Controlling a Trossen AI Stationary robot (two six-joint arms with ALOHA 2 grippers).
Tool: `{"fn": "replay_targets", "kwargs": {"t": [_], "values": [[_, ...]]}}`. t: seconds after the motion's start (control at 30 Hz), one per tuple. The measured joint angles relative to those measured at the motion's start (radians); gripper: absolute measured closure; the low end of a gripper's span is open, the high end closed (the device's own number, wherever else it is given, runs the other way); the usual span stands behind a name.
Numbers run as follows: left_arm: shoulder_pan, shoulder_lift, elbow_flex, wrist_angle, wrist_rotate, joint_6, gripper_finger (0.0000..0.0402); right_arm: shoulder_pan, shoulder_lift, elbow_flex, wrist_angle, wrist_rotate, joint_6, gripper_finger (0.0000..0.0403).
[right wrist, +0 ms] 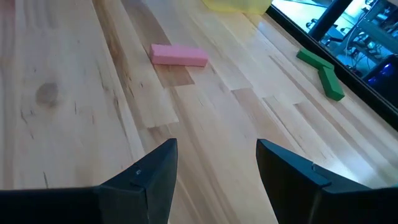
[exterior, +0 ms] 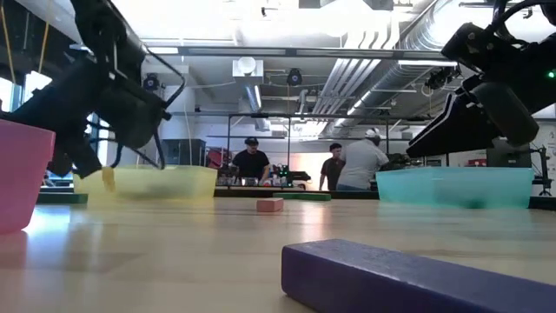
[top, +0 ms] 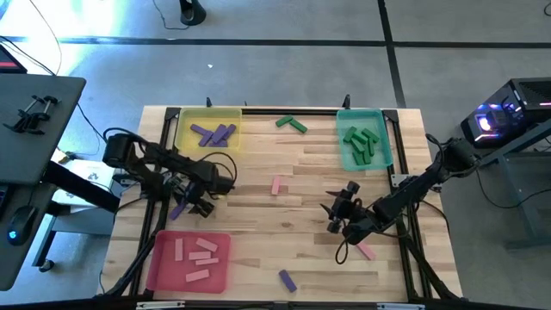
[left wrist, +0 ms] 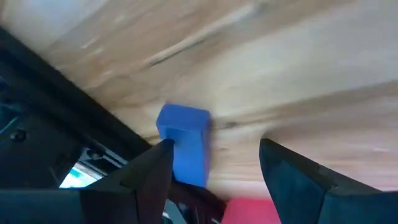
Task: Sort blocks
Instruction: Put the purple wooden block into the yellow bin
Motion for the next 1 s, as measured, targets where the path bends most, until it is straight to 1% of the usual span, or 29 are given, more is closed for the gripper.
{"fn": "replay_targets", "kwargs": {"t": [0.1, 0.17, 0.33, 0.4, 0.5, 0.6, 0.67, 0.83, 0.9, 1.0], "values": [[0.033, -0.001, -0.046, 0.008, 0.001, -0.006, 0.0175, 0.000, 0.000, 0.000, 0.024, 0.000, 0.000, 0.0199], [0.043, -0.002, -0.056, 0.015, 0.000, -0.004, 0.0179, 0.000, 0.000, 0.000, 0.039, -0.007, 0.005, 0.0199], [0.040, -0.002, -0.055, 0.018, -0.012, 0.009, 0.0206, 0.000, 0.000, 0.000, 0.050, -0.017, 0.044, 0.0199], [0.040, -0.002, -0.045, 0.014, -0.033, 0.007, 0.0218, 0.000, 0.000, 0.000, 0.051, -0.017, 0.060, 0.0199], [0.039, -0.002, 0.016, 0.013, -0.129, 0.013, 0.0227, 0.000, 0.000, 0.000, 0.055, -0.016, 0.072, 0.0199], [0.039, -0.002, 0.109, 0.045, -0.260, 0.047, 0.0229, 0.000, 0.000, 0.000, 0.064, 0.002, 0.072, 0.0199], [0.039, -0.002, 0.180, 0.082, -0.318, 0.079, 0.0229, 0.000, 0.000, 0.000, 0.071, 0.019, 0.072, 0.0199], [0.028, -0.001, 0.312, 0.076, -0.398, 0.192, 0.0229, -0.011, 0.000, 0.000, 0.078, 0.029, 0.072, 0.0199], [0.027, -0.002, 0.330, 0.076, -0.434, 0.225, 0.0229, -0.017, 0.000, 0.000, 0.080, 0.028, 0.077, 0.0199], [0.046, -0.001, 0.316, 0.086, -0.450, 0.275, 0.0229, -0.020, 0.000, 0.000, 0.085, 0.028, 0.077, 0.0199]]}}
